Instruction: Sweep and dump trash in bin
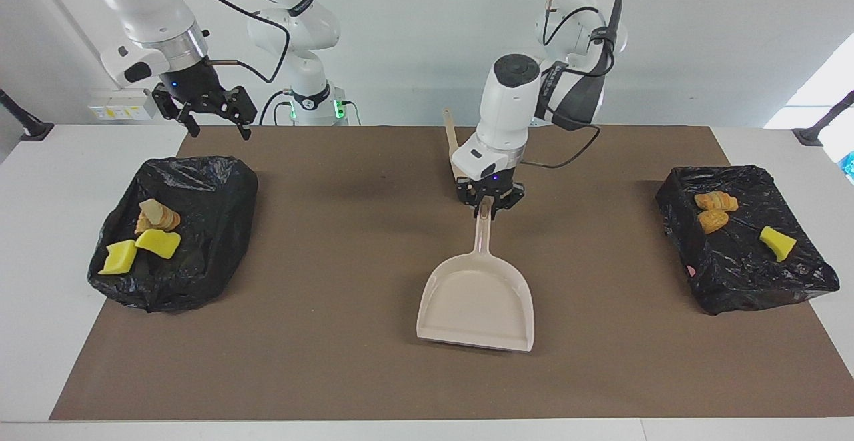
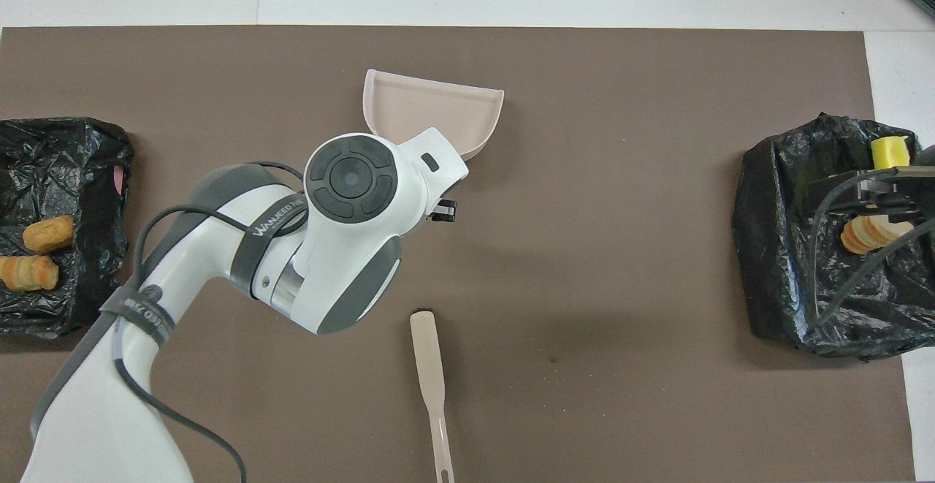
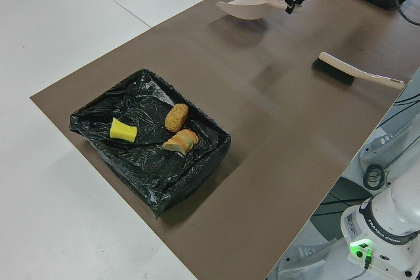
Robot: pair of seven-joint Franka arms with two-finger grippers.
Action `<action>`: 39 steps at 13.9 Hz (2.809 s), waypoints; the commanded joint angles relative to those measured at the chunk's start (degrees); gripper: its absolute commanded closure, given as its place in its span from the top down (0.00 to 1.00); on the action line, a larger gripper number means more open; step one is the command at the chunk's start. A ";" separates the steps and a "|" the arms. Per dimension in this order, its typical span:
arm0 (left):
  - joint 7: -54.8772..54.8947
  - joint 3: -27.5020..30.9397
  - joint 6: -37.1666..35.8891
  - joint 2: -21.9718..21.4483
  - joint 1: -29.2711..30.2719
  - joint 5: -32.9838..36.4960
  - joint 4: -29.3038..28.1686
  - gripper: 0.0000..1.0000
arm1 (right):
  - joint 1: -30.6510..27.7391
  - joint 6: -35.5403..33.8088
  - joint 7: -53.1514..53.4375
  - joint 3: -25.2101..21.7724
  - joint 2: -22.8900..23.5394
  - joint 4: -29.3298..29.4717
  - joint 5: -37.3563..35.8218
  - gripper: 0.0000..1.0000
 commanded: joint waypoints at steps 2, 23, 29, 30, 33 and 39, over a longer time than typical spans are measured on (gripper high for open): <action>-3.18 1.11 3.50 0.70 -2.95 -2.25 -0.20 0.00 | -0.23 -0.55 0.66 -0.02 0.22 0.58 1.02 1.00; -3.48 1.81 -14.06 -15.28 13.72 -2.25 -3.19 1.00 | -0.14 -0.55 0.66 -0.02 0.22 0.58 1.02 1.00; 16.38 1.99 -22.69 -19.34 24.54 -2.34 -3.36 1.00 | -0.23 -0.55 0.66 -0.02 0.22 0.58 1.02 1.00; 18.58 1.99 -23.47 -19.69 26.21 -2.43 -3.36 1.00 | -0.23 -0.55 0.66 -0.02 0.22 0.58 1.02 1.00; 24.12 2.07 -25.41 -21.53 30.51 -2.78 -3.10 1.00 | -0.23 -0.55 0.66 -0.02 0.22 0.58 1.02 1.00; 24.32 2.34 -36.82 -22.42 30.97 -2.87 7.95 1.00 | -0.23 -0.55 0.66 -0.02 0.22 0.58 1.02 1.00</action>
